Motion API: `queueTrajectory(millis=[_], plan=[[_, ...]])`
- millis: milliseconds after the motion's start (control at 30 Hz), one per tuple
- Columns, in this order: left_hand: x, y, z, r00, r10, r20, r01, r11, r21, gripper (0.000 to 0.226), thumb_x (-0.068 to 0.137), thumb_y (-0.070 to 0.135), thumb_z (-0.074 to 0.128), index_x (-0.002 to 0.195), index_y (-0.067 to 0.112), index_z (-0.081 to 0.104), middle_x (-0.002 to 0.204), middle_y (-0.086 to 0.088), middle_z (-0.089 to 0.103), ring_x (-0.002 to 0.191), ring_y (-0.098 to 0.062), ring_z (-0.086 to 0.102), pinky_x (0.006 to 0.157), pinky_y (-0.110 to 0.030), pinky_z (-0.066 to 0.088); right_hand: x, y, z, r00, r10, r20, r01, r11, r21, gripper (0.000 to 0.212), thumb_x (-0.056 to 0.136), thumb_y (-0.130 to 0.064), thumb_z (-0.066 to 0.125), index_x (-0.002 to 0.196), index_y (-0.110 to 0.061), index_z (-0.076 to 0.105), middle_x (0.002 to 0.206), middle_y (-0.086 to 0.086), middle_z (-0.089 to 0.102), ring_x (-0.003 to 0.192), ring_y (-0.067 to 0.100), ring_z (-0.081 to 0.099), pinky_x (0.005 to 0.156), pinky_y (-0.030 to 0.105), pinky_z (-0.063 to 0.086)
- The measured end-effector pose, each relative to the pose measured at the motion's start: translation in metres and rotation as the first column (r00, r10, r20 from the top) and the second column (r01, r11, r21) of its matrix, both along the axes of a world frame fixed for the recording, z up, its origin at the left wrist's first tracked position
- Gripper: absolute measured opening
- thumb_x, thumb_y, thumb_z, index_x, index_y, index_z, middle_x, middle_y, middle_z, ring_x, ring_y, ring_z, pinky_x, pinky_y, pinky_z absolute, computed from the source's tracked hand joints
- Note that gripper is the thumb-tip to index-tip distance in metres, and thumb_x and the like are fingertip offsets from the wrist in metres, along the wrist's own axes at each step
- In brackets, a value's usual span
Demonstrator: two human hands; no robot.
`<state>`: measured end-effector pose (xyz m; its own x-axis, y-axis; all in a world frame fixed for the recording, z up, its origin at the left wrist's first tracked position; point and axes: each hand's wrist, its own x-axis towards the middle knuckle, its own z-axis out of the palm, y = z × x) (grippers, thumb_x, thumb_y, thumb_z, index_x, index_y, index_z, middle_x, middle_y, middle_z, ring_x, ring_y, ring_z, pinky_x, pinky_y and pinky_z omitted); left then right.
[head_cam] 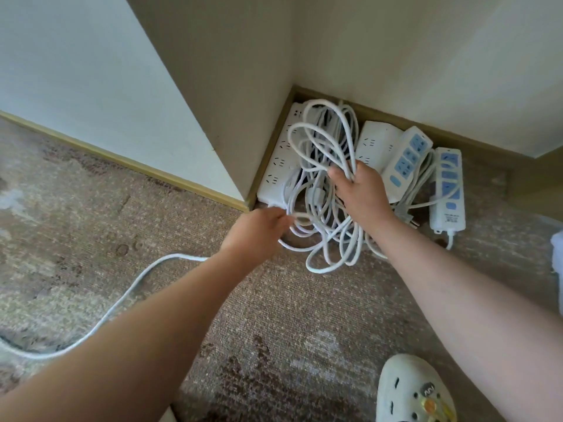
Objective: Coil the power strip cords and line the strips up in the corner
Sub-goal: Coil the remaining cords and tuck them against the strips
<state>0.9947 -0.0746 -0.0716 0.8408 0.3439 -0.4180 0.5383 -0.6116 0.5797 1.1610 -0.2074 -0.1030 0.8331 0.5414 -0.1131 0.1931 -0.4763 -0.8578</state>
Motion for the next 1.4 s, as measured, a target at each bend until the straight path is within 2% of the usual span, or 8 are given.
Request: queueTrajectory(millis=[267, 567, 733, 900, 1067, 1167, 1267, 1400], plan=[[-0.061, 0.018, -0.017, 0.954, 0.280, -0.106, -0.292, 0.947, -0.132, 0.028, 0.098, 0.028, 0.048, 0.076, 0.025, 0.065, 0.061, 0.002, 0.059, 0.051, -0.012, 0.049, 0.049, -0.029, 0.040, 0.001, -0.004, 0.001, 1.000, 0.012, -0.009, -0.012, 0.999, -0.029, 0.036, 0.098, -0.041, 0.055, 0.068, -0.027, 0.041, 0.058, -0.006, 0.040, 0.042, 0.000, 0.037, 0.046, 0.017, 0.033], [0.085, -0.014, 0.019, 0.990, 0.123, -0.063, -0.120, 0.992, 0.043, 0.031, 0.095, 0.028, 0.050, 0.078, 0.009, 0.066, 0.078, -0.010, 0.070, 0.052, -0.017, 0.052, 0.050, -0.028, 0.044, 0.007, -0.007, 0.006, 0.993, 0.039, -0.115, -0.043, 0.999, -0.028, 0.026, 0.099, -0.038, 0.054, 0.077, -0.026, 0.062, 0.055, -0.007, 0.061, 0.052, 0.001, 0.060, 0.049, 0.012, 0.042], [0.073, -0.012, 0.012, 0.972, 0.231, 0.047, -0.230, 0.973, -0.029, 0.030, 0.092, 0.034, 0.060, 0.068, 0.016, 0.065, 0.062, 0.004, 0.068, 0.038, 0.001, 0.049, 0.043, -0.020, 0.041, 0.005, -0.004, 0.002, 0.989, 0.053, -0.135, -0.060, 0.997, -0.045, 0.035, 0.099, -0.041, 0.053, 0.078, -0.014, 0.060, 0.052, 0.001, 0.055, 0.042, 0.010, 0.054, 0.046, 0.024, 0.046], [0.037, -0.009, -0.001, 0.984, 0.176, 0.004, -0.174, 0.976, -0.132, 0.031, 0.097, 0.034, 0.050, 0.079, 0.013, 0.063, 0.065, -0.002, 0.063, 0.051, -0.015, 0.049, 0.053, -0.030, 0.045, 0.002, -0.006, 0.000, 0.994, -0.003, -0.111, 0.001, 1.000, -0.014, 0.029, 0.095, -0.043, 0.059, 0.073, -0.025, 0.059, 0.062, 0.001, 0.053, 0.048, 0.010, 0.048, 0.043, 0.019, 0.038], [-0.069, 0.023, -0.011, 0.996, 0.029, -0.081, -0.026, 0.999, 0.045, 0.026, 0.097, 0.041, 0.044, 0.084, 0.024, 0.059, 0.060, 0.005, 0.057, 0.046, -0.007, 0.048, 0.045, -0.021, 0.038, -0.002, -0.011, 0.001, 0.980, 0.049, -0.190, -0.041, 0.998, 0.046, 0.022, 0.086, -0.046, 0.070, 0.079, -0.027, 0.065, 0.065, 0.002, 0.058, 0.051, 0.012, 0.046, 0.045, 0.025, 0.038], [-0.092, 0.027, -0.014, 0.972, 0.146, -0.186, -0.114, 0.978, 0.174, 0.027, 0.099, 0.036, 0.044, 0.077, 0.028, 0.056, 0.059, 0.006, 0.056, 0.045, -0.010, 0.049, 0.041, -0.022, 0.033, -0.009, -0.010, 0.002, 0.965, 0.183, -0.188, -0.187, 0.982, -0.004, 0.026, 0.079, -0.044, 0.078, 0.091, -0.025, 0.065, 0.067, -0.007, 0.063, 0.046, 0.002, 0.048, 0.045, 0.016, 0.041], [-0.059, 0.015, -0.007, 0.902, 0.421, -0.089, -0.424, 0.906, -0.011, 0.030, 0.100, 0.028, 0.042, 0.076, 0.020, 0.058, 0.063, 0.001, 0.056, 0.045, -0.011, 0.041, 0.042, -0.022, 0.035, -0.006, -0.010, 0.002, 0.970, 0.180, -0.161, -0.195, 0.977, -0.082, 0.024, 0.082, -0.041, 0.076, 0.093, -0.022, 0.067, 0.072, -0.003, 0.064, 0.048, 0.004, 0.049, 0.045, 0.016, 0.043], [0.013, 0.006, 0.013, 0.876, 0.473, 0.095, -0.460, 0.878, -0.130, 0.032, 0.099, 0.021, 0.039, 0.072, 0.020, 0.057, 0.063, 0.002, 0.055, 0.044, -0.009, 0.043, 0.041, -0.021, 0.034, 0.003, -0.015, -0.001, 0.990, 0.032, -0.141, -0.042, 0.997, -0.067, 0.029, 0.093, -0.040, 0.064, 0.072, -0.021, 0.058, 0.057, -0.004, 0.048, 0.039, 0.000, 0.039, 0.041, 0.011, 0.034]])
